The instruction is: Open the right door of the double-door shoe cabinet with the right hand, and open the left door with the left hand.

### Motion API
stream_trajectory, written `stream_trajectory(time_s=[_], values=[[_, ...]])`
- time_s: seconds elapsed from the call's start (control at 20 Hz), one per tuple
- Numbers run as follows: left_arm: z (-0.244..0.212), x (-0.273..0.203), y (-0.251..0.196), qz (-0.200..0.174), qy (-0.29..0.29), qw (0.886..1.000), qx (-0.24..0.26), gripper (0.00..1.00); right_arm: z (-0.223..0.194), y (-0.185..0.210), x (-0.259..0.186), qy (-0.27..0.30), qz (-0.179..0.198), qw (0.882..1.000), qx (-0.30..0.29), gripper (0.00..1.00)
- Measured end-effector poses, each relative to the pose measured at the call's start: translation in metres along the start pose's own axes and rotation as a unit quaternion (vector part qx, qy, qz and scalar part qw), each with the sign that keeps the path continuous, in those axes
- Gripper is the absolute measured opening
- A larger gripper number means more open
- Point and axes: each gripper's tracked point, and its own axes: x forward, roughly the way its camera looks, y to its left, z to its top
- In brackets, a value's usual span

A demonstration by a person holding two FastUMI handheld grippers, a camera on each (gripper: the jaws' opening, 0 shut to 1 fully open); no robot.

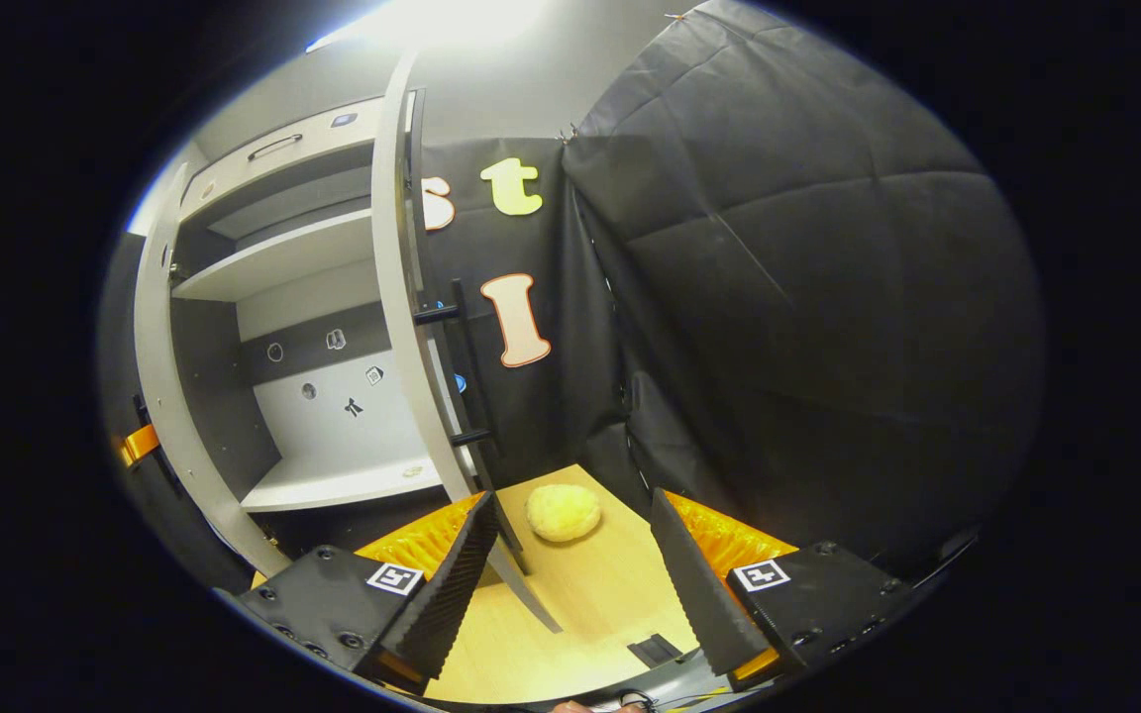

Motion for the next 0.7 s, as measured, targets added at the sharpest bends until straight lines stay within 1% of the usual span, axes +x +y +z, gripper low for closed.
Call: stream_trajectory(time_s=[0.1,0.3,0.4,0.55,0.7], values=[[0.0,-0.002,0.002,0.004,0.001,1.0,-0.004,0.11,-0.002,0.0,-0.002,0.001,-0.004,1.0,0.001,0.98],[0.002,-0.004,0.008,0.018,-0.005,1.0,-0.005,0.11,-0.001,0.004,-0.002,0.001,-0.001,1.0,0.015,0.98],[0.003,-0.004,0.013,0.027,-0.008,1.0,-0.007,0.12,0.0,0.003,0.0,0.0,-0.003,1.0,0.012,0.98],[0.005,-0.005,0.024,0.046,-0.012,0.999,-0.005,0.1,0.006,0.004,0.003,-0.008,-0.007,1.0,0.004,0.98],[0.008,-0.006,0.036,0.078,-0.019,0.996,-0.023,0.1,0.012,0.008,0.005,-0.015,-0.006,1.0,0.005,0.98]])
